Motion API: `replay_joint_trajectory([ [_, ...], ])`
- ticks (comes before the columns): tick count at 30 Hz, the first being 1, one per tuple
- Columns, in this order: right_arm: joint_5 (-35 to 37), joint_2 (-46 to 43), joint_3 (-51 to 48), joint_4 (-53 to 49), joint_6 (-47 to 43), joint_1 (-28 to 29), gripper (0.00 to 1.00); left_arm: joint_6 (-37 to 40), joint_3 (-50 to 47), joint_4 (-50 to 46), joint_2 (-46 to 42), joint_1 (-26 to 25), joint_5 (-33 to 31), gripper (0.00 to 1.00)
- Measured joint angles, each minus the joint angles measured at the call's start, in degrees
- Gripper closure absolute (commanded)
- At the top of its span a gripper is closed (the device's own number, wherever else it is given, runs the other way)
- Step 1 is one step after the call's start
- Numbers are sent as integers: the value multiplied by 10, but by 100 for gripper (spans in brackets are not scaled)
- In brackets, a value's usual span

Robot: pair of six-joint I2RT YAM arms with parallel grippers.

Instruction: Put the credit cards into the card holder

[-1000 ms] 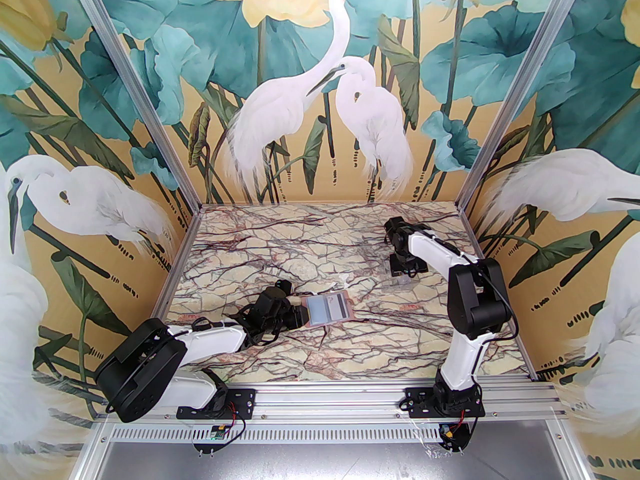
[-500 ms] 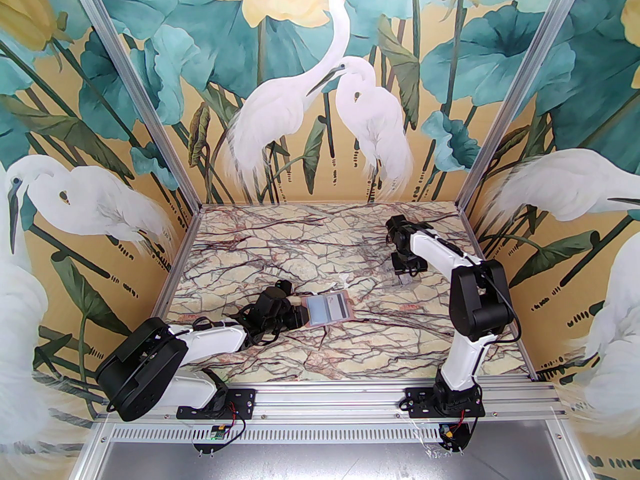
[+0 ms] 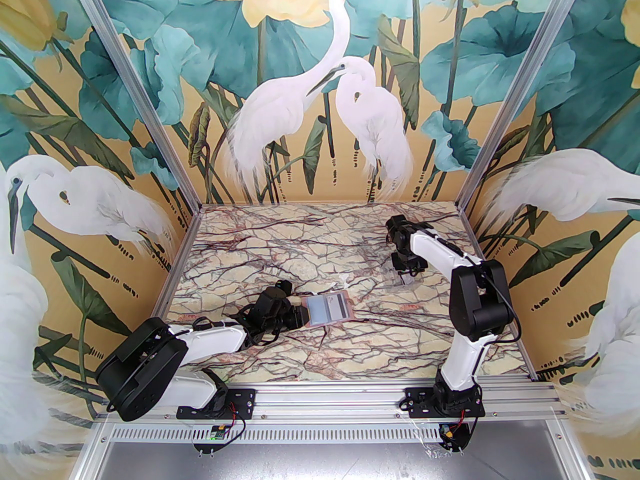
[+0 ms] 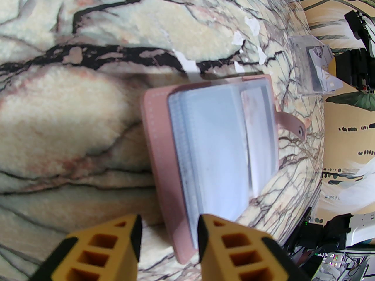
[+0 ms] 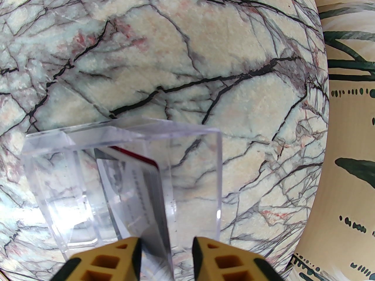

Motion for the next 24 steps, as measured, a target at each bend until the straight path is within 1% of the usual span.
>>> replay_joint_trajectory([
  [6, -5, -13, 4, -4, 0, 0, 80, 0, 0, 0, 2, 0, 0, 61],
  [9, -13, -22, 4, -4, 0, 0, 85, 0, 0, 0, 2, 0, 0, 61],
  [22, -45, -31, 5, -4, 18, 0, 90, 0, 0, 0, 2, 0, 0, 61],
  [24, -50, -33, 5, -4, 27, 0, 93, 0, 0, 0, 2, 0, 0, 61],
])
